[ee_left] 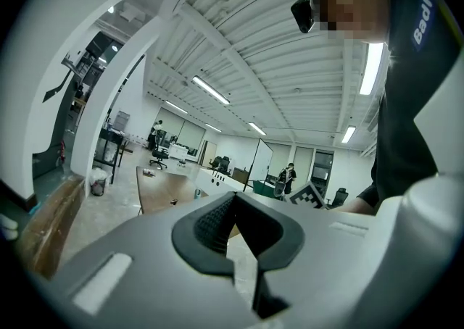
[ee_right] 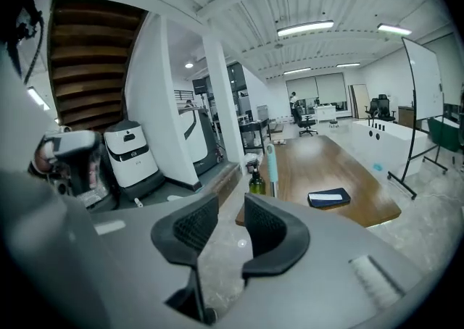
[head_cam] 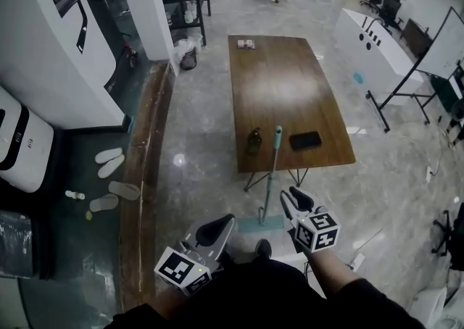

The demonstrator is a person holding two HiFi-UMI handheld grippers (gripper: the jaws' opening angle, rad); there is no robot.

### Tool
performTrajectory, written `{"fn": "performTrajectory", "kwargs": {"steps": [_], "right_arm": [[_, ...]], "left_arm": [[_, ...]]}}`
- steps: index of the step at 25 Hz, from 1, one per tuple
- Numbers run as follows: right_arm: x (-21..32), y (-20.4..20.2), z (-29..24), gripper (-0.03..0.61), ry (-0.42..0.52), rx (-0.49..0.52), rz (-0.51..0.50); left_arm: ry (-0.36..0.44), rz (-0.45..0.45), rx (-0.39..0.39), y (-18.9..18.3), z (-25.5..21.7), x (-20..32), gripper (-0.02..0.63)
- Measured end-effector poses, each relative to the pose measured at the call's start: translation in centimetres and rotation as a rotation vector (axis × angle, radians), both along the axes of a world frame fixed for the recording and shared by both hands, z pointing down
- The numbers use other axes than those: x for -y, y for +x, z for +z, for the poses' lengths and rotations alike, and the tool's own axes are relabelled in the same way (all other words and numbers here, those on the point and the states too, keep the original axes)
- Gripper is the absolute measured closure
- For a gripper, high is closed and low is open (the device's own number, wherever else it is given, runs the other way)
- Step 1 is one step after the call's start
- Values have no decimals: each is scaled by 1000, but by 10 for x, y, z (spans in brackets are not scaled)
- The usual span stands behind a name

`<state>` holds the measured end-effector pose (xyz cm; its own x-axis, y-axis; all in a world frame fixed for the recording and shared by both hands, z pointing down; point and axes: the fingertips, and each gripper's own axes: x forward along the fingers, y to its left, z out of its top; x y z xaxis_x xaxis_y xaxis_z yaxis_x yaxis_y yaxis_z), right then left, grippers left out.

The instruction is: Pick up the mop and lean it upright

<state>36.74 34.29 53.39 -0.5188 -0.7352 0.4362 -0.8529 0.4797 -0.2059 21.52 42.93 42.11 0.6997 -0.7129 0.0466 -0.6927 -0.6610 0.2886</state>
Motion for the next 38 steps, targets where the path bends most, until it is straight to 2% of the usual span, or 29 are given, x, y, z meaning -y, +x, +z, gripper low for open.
{"fn": "performTrajectory", "kwargs": {"steps": [3,8,13,18,22,27,30,32,38], "right_arm": [[30,10,18,438,-31,-4,-2],[78,12,54,379,-49,-66,-49],[123,6,104,352,-70,-147,-104],[155,-3,132,344,-95,-188,-135],[173,-10,149,344,-115,-241,-147],[189,-15,170,362,-157,-278,-152],[190,-15,179,412,-181,-287,-152],[187,-15,180,473,-178,-286,-146],[163,-8,172,476,-172,-256,-137]], "left_arm": [[10,-50,19,4,-17,2,595],[18,-138,64,9,-29,6,595],[-4,-227,128,11,-34,6,595],[-18,-306,132,5,-29,-1,595],[-61,-354,155,-2,-24,-6,595],[-89,-375,176,-9,-14,-11,595],[-100,-376,180,-10,-11,-14,595],[-103,-376,177,-11,-10,-14,595],[-86,-356,174,-11,-9,-9,595]]}}
